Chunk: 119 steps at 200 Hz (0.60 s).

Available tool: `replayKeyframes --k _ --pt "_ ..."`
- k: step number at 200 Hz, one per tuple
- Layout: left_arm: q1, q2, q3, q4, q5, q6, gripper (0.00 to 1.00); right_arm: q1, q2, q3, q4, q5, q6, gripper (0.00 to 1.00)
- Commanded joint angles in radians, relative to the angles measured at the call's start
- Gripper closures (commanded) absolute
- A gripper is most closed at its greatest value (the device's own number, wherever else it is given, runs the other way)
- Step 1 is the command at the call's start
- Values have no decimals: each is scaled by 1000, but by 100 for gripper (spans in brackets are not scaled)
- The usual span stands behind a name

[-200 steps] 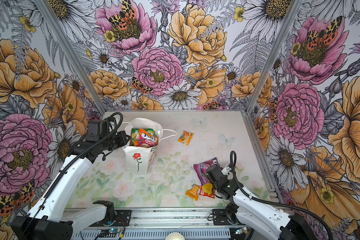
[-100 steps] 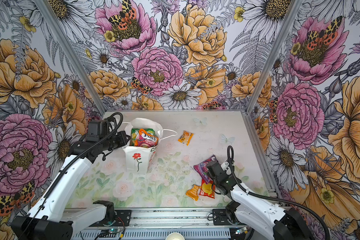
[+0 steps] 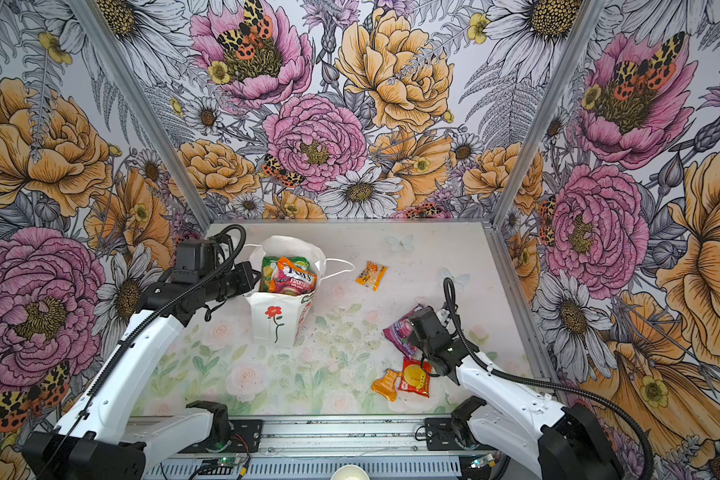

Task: Place the snacks into the paper bag
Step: 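Lift the purple bag and carry it over the paper bag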

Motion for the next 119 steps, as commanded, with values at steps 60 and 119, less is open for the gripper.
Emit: replayKeyframes --k 60,119 --pt "1 -5 4 99 3 9 100 -8 -29 87 -3 -20 -69 100" --pt "2 -4 5 99 6 9 100 -25 -3 292 -122 11 -201 100"
